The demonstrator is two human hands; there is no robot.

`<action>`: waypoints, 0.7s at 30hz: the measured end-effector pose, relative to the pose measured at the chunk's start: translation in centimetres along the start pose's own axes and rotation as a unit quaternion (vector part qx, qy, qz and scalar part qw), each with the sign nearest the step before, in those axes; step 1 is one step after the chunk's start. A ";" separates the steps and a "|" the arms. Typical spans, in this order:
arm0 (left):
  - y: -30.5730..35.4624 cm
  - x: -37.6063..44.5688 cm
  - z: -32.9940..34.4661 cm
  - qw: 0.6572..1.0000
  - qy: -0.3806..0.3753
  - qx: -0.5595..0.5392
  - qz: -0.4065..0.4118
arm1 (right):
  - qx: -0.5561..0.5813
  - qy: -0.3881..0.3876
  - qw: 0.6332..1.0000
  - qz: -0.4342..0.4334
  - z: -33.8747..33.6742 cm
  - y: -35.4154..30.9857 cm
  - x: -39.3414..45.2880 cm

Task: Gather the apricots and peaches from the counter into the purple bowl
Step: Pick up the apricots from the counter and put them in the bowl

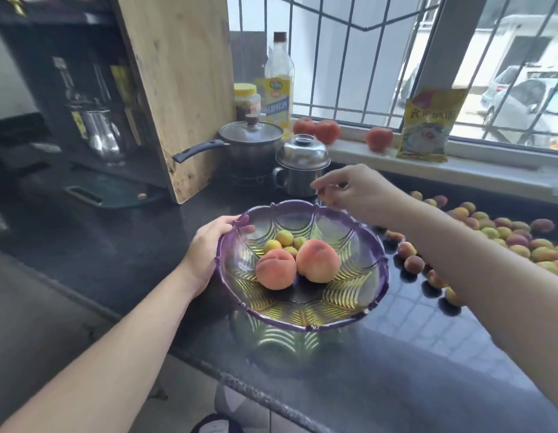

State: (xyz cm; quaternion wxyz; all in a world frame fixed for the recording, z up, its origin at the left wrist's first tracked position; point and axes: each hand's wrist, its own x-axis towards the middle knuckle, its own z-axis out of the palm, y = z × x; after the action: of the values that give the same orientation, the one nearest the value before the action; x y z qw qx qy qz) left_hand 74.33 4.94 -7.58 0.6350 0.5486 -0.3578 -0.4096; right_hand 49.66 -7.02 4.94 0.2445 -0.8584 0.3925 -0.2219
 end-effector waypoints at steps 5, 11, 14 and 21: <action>0.0 -1.9 2.0 0.999 0.002 0.037 0.007 | -0.195 -0.061 0.977 -0.062 4.2 -0.2 0.4; -0.4 -1.7 1.9 0.997 0.026 0.056 0.036 | -0.266 -0.056 0.961 -0.059 5.5 1.5 0.7; -0.6 -1.7 1.8 0.996 0.025 0.067 0.045 | -0.271 -0.045 0.959 -0.071 6.2 1.5 0.8; -0.6 -1.7 1.7 0.995 0.022 0.084 0.050 | -0.259 -0.124 0.957 -0.044 5.2 1.0 1.2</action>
State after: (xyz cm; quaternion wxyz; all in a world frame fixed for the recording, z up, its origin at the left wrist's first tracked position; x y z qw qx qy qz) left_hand 72.02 5.77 -7.94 0.6139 0.5905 -0.4039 -0.3335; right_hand 52.73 -7.25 0.53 0.0503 -0.9297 0.3646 -0.0150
